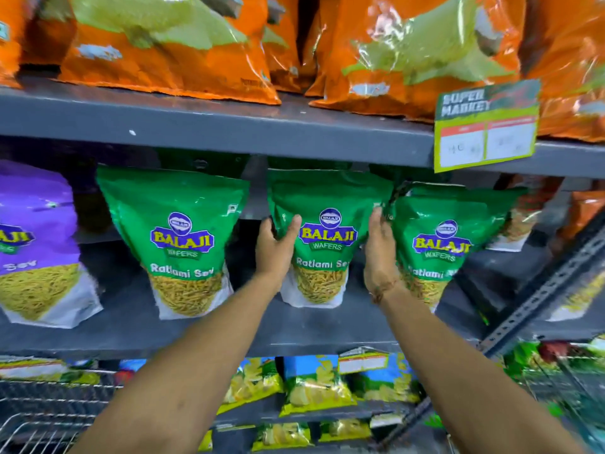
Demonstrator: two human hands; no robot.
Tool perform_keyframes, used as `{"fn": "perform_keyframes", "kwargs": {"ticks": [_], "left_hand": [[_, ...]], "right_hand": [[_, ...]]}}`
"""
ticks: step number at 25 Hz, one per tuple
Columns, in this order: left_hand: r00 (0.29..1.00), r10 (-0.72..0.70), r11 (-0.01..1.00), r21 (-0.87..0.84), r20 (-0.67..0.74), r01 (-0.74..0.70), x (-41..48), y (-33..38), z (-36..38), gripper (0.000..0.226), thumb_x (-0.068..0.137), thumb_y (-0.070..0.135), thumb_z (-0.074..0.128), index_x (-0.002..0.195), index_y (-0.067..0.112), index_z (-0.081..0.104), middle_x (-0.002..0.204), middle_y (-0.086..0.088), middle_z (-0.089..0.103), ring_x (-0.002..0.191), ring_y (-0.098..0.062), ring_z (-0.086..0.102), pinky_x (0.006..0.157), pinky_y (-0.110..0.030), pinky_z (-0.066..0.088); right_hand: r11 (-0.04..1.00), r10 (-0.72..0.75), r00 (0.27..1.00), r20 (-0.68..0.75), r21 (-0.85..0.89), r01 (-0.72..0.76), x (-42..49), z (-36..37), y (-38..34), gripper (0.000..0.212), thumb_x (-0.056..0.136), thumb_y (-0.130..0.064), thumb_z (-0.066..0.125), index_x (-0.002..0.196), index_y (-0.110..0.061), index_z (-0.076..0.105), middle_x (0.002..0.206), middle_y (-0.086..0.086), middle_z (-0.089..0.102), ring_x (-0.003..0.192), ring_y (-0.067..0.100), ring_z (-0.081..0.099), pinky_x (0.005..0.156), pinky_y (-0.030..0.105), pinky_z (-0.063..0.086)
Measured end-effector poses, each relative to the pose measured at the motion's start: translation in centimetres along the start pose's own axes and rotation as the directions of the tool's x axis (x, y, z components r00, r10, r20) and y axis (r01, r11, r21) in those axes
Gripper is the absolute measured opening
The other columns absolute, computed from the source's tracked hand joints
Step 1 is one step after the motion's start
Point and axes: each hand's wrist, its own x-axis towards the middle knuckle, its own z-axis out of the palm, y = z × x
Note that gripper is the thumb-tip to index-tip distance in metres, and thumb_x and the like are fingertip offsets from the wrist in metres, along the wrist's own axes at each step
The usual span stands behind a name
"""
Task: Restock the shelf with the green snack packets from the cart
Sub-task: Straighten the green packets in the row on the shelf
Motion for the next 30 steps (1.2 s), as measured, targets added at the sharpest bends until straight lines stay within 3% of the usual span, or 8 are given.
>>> {"fn": "perform_keyframes", "kwargs": {"ticks": [2,9,13,17,20,23,28,30], "left_hand": [[0.988,-0.104,0.994,-0.003,0.114,0.105,-1.5,-1.5,0.2,0.051,0.082,0.024,0.065,0.127,0.013,0.042,0.113,-0.001,0.059,0.098,-0.014,0.057,0.077,-0.022,0.05],[0.993,-0.106,0.983,0.16,0.059,0.095,-3.2,-4.7,0.8,0.061,0.067,0.037,0.077,0.119,0.017,0.05,0.114,0.001,0.063,0.107,-0.019,0.061,0.092,-0.035,0.05],[0.901,0.254,0.932,0.338,-0.353,-0.131,-7.5,-6.1,2.6,0.042,0.074,0.051,0.059,0.086,0.013,0.047,0.088,-0.007,0.054,0.086,-0.022,0.054,0.076,-0.032,0.04],[0.972,0.183,0.943,0.254,0.15,-0.217,-11.6,-5.1,10.6,0.015,0.088,0.045,0.042,0.081,0.034,0.049,0.079,0.008,0.056,0.074,-0.001,0.052,0.073,-0.024,0.038],[0.973,-0.097,0.995,0.053,0.211,0.088,-8.5,-2.2,16.8,0.045,0.093,0.033,0.046,0.133,0.013,0.04,0.134,-0.006,0.05,0.127,-0.022,0.046,0.098,-0.026,0.038],[0.998,-0.064,0.998,-0.004,-0.001,0.064,-5.5,-0.3,19.5,0.028,0.084,0.031,0.062,0.1,0.008,0.059,0.09,-0.004,0.063,0.093,-0.022,0.059,0.067,-0.02,0.043],[0.963,-0.176,0.982,0.107,0.204,0.156,-6.5,-5.1,19.6,0.077,0.072,0.038,0.073,0.135,0.016,0.035,0.128,-0.001,0.052,0.12,-0.017,0.048,0.104,-0.038,0.042],[0.91,-0.242,0.961,0.209,0.336,0.179,-7.0,-7.6,19.2,0.101,0.059,0.046,0.079,0.141,0.023,0.025,0.14,0.007,0.042,0.129,-0.013,0.039,0.11,-0.039,0.036]], "right_hand": [[0.999,0.042,0.979,0.202,-0.019,-0.039,-1.4,-0.8,2.6,0.032,0.094,-0.03,0.043,0.123,-0.018,0.042,0.128,-0.002,0.049,0.103,0.006,0.05,0.077,-0.003,0.043],[0.992,0.01,0.922,0.387,-0.117,0.038,-2.2,-2.6,6.8,0.059,0.079,-0.053,0.056,0.125,-0.018,0.046,0.129,0.002,0.058,0.119,0.016,0.054,0.1,0.032,0.045],[0.976,-0.022,1.0,-0.006,-0.215,0.02,-3.8,-6.7,6.4,0.047,0.084,-0.054,0.046,0.073,-0.009,0.055,0.077,0.005,0.061,0.076,0.019,0.054,0.075,0.029,0.04],[0.987,-0.135,0.855,-0.5,0.004,0.158,0.0,-13.4,2.9,0.024,0.093,-0.029,0.04,0.075,-0.012,0.044,0.082,0.006,0.046,0.08,0.016,0.04,0.069,0.026,0.031],[0.987,-0.093,0.947,-0.306,0.096,0.128,6.3,-16.1,-0.1,0.019,0.091,-0.015,0.042,0.077,-0.012,0.054,0.067,-0.006,0.047,0.067,0.008,0.04,0.064,0.022,0.035],[0.987,-0.077,0.979,-0.19,0.124,0.101,9.3,-17.7,-2.1,0.031,0.089,-0.012,0.047,0.059,-0.017,0.052,0.044,-0.012,0.053,0.045,-0.004,0.04,0.049,0.015,0.034],[0.998,0.041,0.994,-0.102,0.046,-0.037,6.4,-18.8,2.2,0.055,0.09,-0.052,0.035,0.131,-0.015,0.043,0.134,0.0,0.05,0.121,0.013,0.048,0.107,0.035,0.037],[0.993,0.121,0.993,0.005,0.006,-0.121,4.7,-19.3,3.9,0.06,0.088,-0.057,0.034,0.137,-0.022,0.035,0.14,-0.001,0.046,0.125,0.016,0.046,0.108,0.039,0.036]]}}
